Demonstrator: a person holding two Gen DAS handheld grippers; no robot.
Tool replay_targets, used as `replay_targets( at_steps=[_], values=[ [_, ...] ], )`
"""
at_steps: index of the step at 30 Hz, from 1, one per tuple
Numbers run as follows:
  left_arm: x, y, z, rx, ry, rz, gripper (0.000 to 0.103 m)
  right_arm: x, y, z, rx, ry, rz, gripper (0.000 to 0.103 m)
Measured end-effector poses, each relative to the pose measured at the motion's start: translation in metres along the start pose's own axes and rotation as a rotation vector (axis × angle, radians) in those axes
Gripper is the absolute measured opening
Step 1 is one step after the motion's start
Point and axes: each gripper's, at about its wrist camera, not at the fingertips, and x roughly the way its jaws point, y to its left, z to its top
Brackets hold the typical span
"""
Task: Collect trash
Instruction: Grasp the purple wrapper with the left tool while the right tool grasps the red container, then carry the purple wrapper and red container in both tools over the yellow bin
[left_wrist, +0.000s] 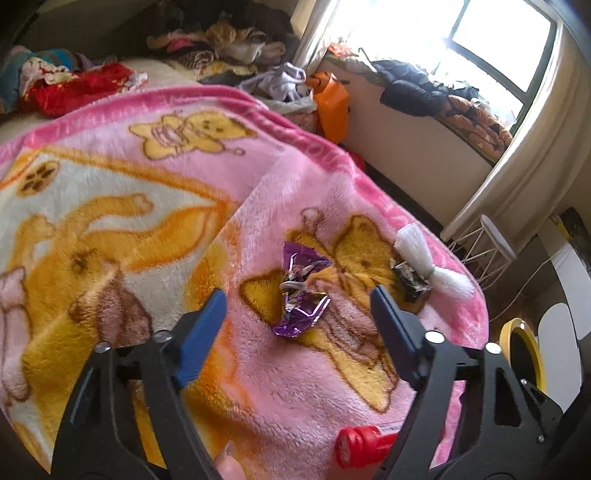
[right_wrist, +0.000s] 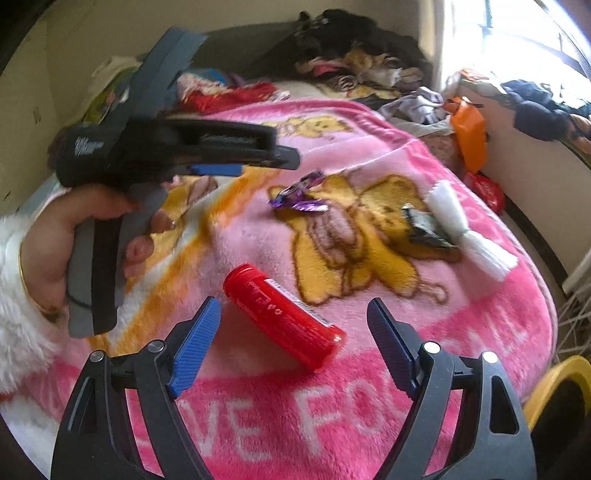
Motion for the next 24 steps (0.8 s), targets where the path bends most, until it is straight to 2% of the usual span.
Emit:
replay_targets(
  at_steps=[3,6,9,13,20,21,24],
  values=[
    [0.013,0.004,0.001,-0.017,0.038,-0.015,0.058,0.015,0.005,0.0,-0.047,0.027,0.0,0.079],
    [0.021,0.005,0.001,-0.025,0.057,-0.029,0.054,0.029,0.009,-0.001,-0.077,0.053,0.003,0.078],
    [0.031,0.006,0.001,-0.031,0.083,-0.044,0.047,0.039,0.011,-0.004,-0.085,0.071,0.019,0.065],
    [0.042,0.007,0.0,-0.052,0.113,-0.056,0.035,0.046,0.011,-0.012,-0.079,0.09,0.033,0.037],
    [0.051,0.006,-0.007,-0.071,0.126,-0.064,0.023,0.033,0.004,-0.027,0.027,0.065,0.056,0.03],
    [0.051,0.005,-0.008,-0.069,0.126,-0.063,0.019,0.03,0.004,-0.028,0.039,0.062,0.051,0.03],
    [0.048,0.003,-0.009,-0.068,0.121,-0.067,0.018,0.02,0.002,-0.03,0.077,0.044,0.039,0.028]
  ],
)
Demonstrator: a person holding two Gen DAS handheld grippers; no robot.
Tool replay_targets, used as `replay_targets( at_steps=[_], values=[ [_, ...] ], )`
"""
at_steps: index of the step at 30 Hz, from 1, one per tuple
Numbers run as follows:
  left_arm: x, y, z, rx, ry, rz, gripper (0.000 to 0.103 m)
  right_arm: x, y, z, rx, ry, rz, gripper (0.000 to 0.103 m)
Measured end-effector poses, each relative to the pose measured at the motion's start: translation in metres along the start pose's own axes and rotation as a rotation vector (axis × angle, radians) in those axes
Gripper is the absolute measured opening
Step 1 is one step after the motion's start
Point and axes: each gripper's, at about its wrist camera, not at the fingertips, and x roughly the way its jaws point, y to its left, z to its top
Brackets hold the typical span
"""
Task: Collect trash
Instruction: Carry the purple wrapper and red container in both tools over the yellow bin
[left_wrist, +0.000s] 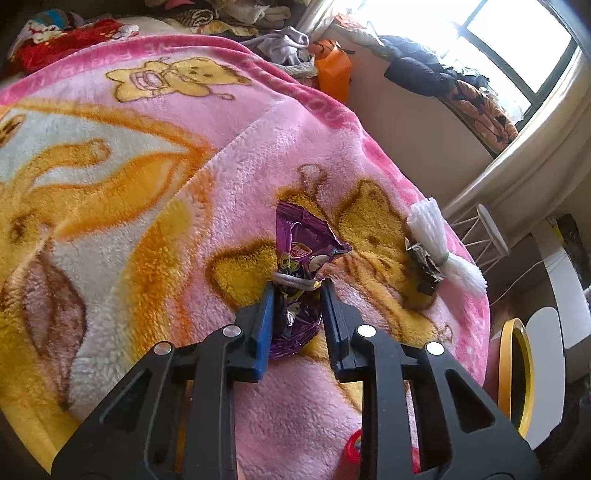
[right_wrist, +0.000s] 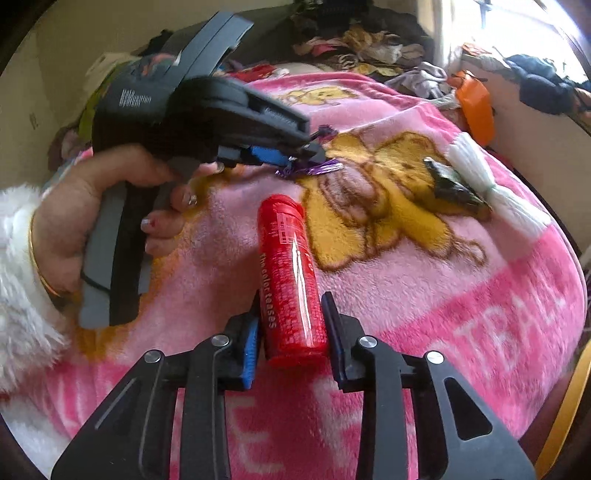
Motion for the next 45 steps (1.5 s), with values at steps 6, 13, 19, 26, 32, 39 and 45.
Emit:
replay_targets(
  at_steps=[6,13,19,26,32,39,45],
  values=[
    [-0.011,-0.01,-0.005,0.026,-0.021,-0.002,0.016,-0.018,-0.008,-0.005,0.076,-0.03,-0.004,0.026],
    [-0.03,-0.033,-0.009,0.084,-0.058,-0.021,0.015,-0.036,-0.017,-0.008,0.129,-0.07,-0.017,0.026],
    [-0.043,-0.053,-0.011,0.118,-0.084,-0.053,0.015,-0.057,-0.024,-0.011,0.166,-0.112,-0.04,0.026],
    [-0.053,-0.078,-0.011,0.151,-0.105,-0.091,0.015,-0.082,-0.039,-0.011,0.208,-0.172,-0.078,0.026],
    [-0.06,-0.095,-0.012,0.18,-0.116,-0.119,0.015,-0.101,-0.053,-0.012,0.255,-0.211,-0.107,0.026],
    [-0.066,-0.116,-0.016,0.218,-0.128,-0.142,0.015,-0.118,-0.064,-0.015,0.289,-0.244,-0.141,0.026],
    [-0.07,-0.127,-0.017,0.24,-0.135,-0.161,0.015,-0.128,-0.07,-0.017,0.308,-0.268,-0.162,0.026]
  ],
)
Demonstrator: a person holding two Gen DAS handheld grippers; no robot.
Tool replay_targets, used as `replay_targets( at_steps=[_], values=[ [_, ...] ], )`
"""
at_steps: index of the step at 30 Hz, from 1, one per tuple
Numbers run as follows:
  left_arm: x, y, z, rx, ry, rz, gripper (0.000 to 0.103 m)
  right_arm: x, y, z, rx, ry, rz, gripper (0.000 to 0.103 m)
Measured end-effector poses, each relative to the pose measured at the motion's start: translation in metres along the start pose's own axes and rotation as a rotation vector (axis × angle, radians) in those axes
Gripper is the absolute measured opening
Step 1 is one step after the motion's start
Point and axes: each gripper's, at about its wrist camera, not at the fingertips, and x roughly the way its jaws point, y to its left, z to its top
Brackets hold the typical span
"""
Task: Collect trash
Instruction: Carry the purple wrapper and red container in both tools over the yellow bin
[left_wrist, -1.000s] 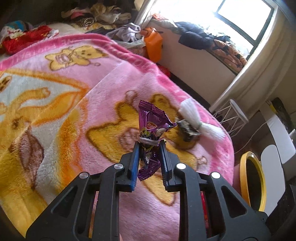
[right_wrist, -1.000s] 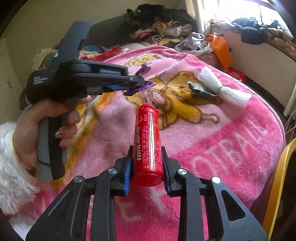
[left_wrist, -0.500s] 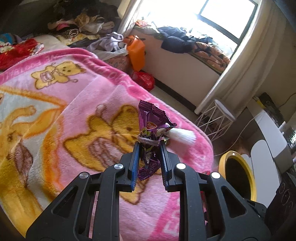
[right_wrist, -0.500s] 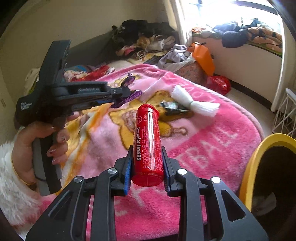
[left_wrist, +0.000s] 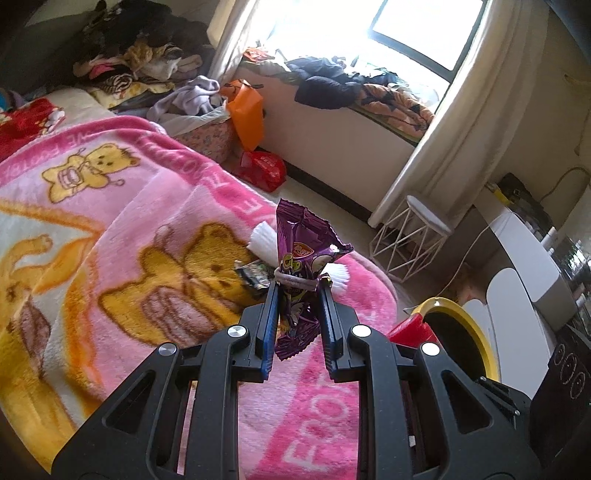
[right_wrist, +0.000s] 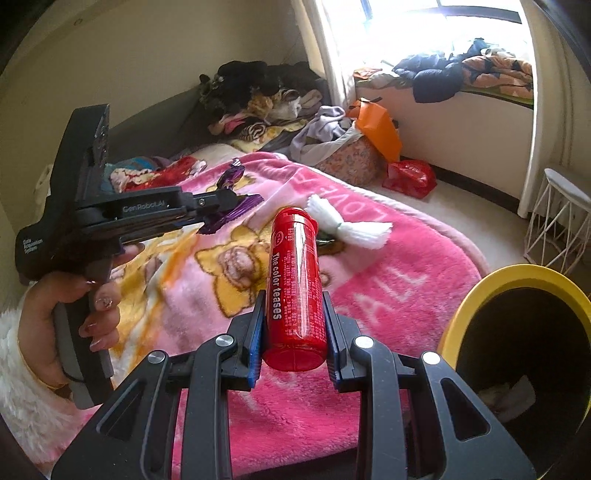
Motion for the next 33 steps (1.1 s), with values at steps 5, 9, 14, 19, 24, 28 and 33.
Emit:
replay_targets(
  at_steps=[5,9,14,19,24,28,33],
  values=[
    [-0.003,-0.011,0.0,0.019,-0.007,-0.012,0.015,-0.008,-0.006,0.0,0.01,-0.017,-0.014,0.026],
    [-0.005,-0.02,0.002,0.034,-0.014,-0.025,0.015,-0.014,-0.011,0.001,0.015,-0.028,-0.025,0.026],
    [-0.005,-0.029,0.001,0.057,-0.016,-0.036,0.015,-0.02,-0.017,0.0,0.026,-0.043,-0.04,0.026],
    [-0.007,-0.039,-0.001,0.071,-0.021,-0.051,0.015,-0.028,-0.022,-0.001,0.029,-0.062,-0.066,0.026],
    [-0.007,-0.051,-0.002,0.094,-0.019,-0.068,0.015,-0.038,-0.033,-0.001,0.051,-0.081,-0.09,0.026],
    [-0.006,-0.063,-0.004,0.113,-0.014,-0.083,0.015,-0.046,-0.041,-0.002,0.069,-0.096,-0.109,0.026],
    [-0.004,-0.074,-0.009,0.134,-0.005,-0.099,0.015,-0.055,-0.051,-0.002,0.093,-0.113,-0.138,0.026]
  ],
)
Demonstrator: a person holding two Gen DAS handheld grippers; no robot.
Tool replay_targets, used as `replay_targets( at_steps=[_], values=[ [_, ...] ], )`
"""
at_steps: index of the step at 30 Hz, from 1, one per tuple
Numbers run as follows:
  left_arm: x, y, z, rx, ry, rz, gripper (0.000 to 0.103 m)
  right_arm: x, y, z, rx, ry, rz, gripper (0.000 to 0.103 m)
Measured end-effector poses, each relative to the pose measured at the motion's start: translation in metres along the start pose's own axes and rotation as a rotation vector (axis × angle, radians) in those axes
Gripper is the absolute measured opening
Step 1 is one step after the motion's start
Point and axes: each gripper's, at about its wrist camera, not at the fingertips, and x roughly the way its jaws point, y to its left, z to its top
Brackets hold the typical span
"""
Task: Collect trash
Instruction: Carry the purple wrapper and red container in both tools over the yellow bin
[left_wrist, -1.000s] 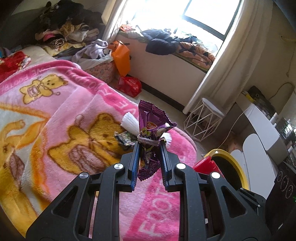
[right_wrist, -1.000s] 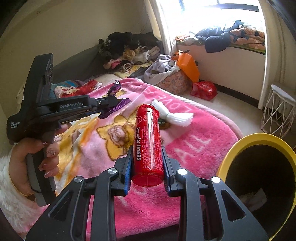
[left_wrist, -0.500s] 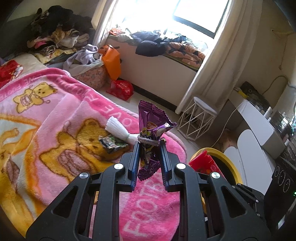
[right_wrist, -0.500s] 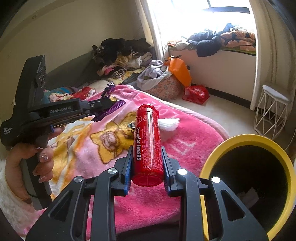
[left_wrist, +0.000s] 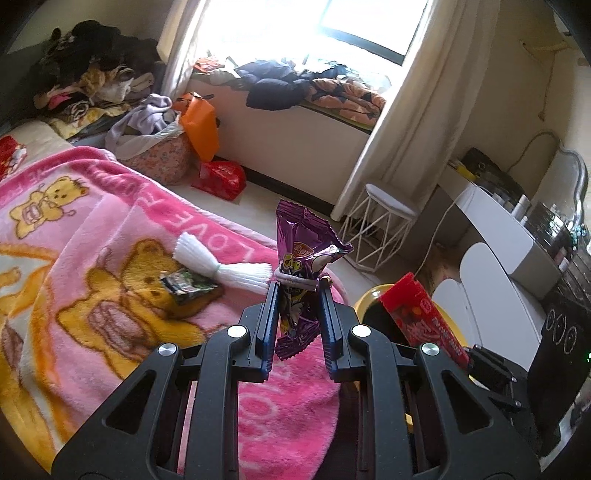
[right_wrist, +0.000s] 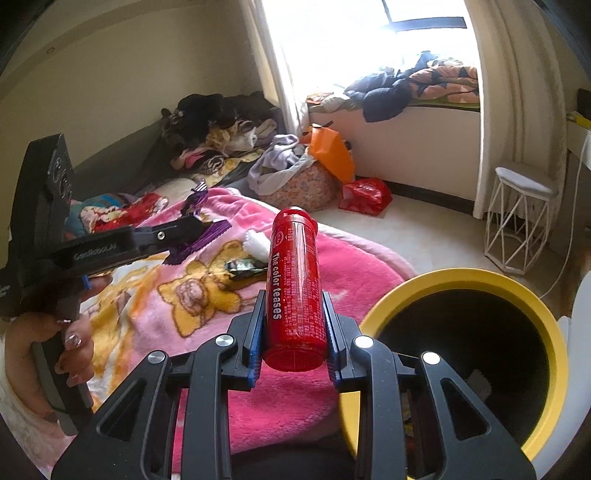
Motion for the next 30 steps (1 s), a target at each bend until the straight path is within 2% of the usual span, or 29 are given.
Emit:
replay_targets(
  at_steps=[30],
  values=[
    [0.022,-0.067,-0.018,0.128,0.059,-0.087,0.015,-0.032,-0.068,-0.013,0.132,-0.055,-0.168,0.026]
  ],
)
